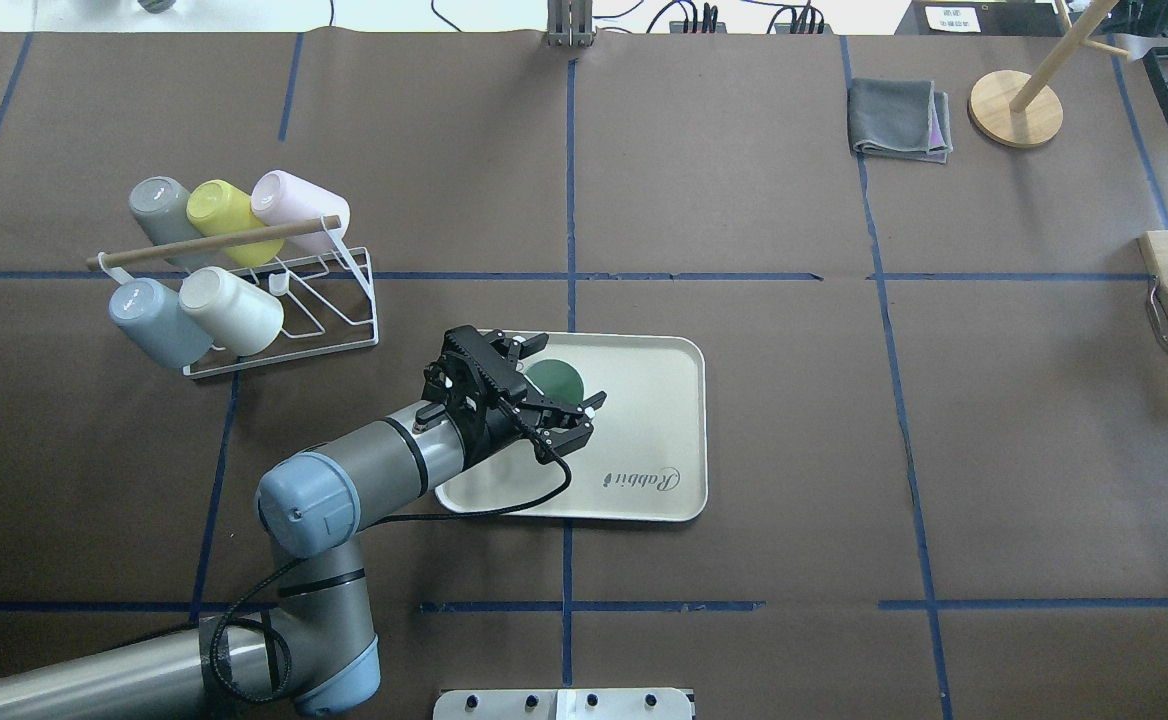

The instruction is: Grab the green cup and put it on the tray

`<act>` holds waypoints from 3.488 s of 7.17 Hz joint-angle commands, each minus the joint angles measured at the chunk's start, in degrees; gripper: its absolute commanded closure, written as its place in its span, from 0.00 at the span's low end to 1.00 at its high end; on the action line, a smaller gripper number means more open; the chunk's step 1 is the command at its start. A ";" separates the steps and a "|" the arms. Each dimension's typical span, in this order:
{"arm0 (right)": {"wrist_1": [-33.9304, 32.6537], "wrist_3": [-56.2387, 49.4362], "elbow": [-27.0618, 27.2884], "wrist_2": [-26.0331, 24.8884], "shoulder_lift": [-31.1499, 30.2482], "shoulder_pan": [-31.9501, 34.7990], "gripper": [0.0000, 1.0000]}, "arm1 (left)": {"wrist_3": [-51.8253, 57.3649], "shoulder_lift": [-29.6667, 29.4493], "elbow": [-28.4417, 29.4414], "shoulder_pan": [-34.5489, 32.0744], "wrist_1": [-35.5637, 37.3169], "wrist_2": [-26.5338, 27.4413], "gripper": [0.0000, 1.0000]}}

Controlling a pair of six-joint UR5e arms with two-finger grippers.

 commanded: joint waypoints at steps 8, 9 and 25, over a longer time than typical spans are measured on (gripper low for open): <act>0.00 0.05 0.56 0.00 0.49 0.00 0.00 | 24.81 5.07 -38.79 -20.21 67.61 -23.54 0.00; 0.00 0.05 0.47 0.00 0.75 0.00 0.00 | 31.13 5.15 -40.03 -21.88 72.66 -23.10 0.00; 0.00 -0.39 0.64 0.09 0.58 0.00 0.00 | 43.85 28.25 -8.93 -69.62 90.12 -57.90 0.00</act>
